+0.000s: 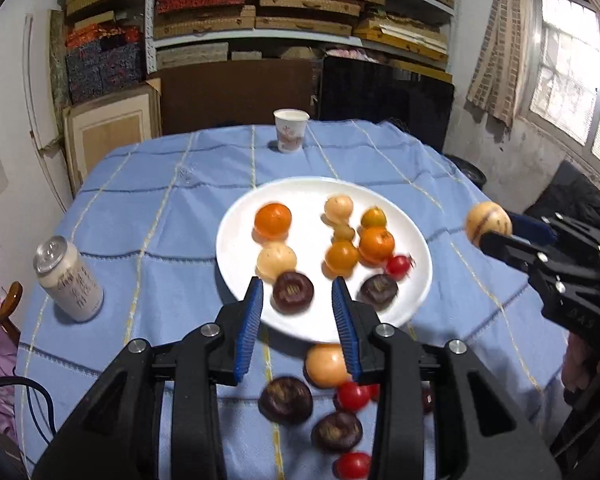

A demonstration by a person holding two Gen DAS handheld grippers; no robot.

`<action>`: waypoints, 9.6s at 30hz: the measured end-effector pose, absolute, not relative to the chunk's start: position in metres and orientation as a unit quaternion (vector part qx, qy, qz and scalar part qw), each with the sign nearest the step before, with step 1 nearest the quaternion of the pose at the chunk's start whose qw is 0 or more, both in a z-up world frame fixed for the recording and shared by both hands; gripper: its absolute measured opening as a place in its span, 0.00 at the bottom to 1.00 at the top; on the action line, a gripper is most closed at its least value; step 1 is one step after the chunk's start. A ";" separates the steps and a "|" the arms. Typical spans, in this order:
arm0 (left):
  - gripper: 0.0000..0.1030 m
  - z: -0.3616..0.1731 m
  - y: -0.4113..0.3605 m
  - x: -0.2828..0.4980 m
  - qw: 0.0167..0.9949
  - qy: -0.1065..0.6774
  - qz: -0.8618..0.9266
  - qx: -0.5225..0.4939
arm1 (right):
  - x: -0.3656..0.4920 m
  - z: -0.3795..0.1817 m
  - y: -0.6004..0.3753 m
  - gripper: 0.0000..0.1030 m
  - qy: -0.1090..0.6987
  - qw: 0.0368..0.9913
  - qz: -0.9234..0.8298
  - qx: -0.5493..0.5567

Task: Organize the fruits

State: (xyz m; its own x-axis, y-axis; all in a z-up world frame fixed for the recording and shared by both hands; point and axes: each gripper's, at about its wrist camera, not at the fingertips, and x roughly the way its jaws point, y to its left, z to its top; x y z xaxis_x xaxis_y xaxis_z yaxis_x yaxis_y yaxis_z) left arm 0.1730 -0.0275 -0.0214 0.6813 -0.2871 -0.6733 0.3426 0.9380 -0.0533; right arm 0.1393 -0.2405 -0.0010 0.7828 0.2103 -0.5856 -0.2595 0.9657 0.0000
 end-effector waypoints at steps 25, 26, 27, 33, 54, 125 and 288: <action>0.27 -0.128 -0.044 0.080 0.859 0.459 -0.215 0.066 | 0.054 -0.039 -0.250 0.39 0.325 0.934 0.145 -0.016; 0.27 -0.126 -0.042 0.080 0.858 0.461 -0.221 0.054 | 0.054 -0.039 -0.251 0.39 0.324 0.935 0.145 -0.015; 0.27 -0.123 -0.041 0.078 0.857 0.461 -0.226 0.046 | 0.054 -0.039 -0.252 0.39 0.324 0.935 0.146 -0.011; 0.27 -0.089 -0.040 0.078 0.879 0.420 -0.220 0.052 | 0.059 -0.033 -0.257 0.39 0.318 0.937 0.146 -0.006; 0.27 -0.010 -0.046 0.170 0.914 0.343 -0.208 0.055 | 0.133 -0.003 -0.240 0.39 0.312 0.936 0.137 -0.084; 0.86 -0.100 -0.023 0.098 0.903 0.396 -0.154 0.066 | 0.056 -0.102 -0.194 0.30 0.393 0.908 0.132 -0.068; 0.87 -0.122 -0.016 0.169 0.898 0.428 -0.074 0.068 | 0.116 -0.103 -0.224 0.31 0.393 0.904 0.165 0.039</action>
State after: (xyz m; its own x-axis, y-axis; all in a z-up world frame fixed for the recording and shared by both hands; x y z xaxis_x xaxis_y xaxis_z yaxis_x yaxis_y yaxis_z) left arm 0.1690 -0.0163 -0.1216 0.6224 -0.0744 -0.7792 0.1906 0.9799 0.0587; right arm 0.1158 -0.2244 -0.1034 0.6364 0.3291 -0.6976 -0.2671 0.9425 0.2009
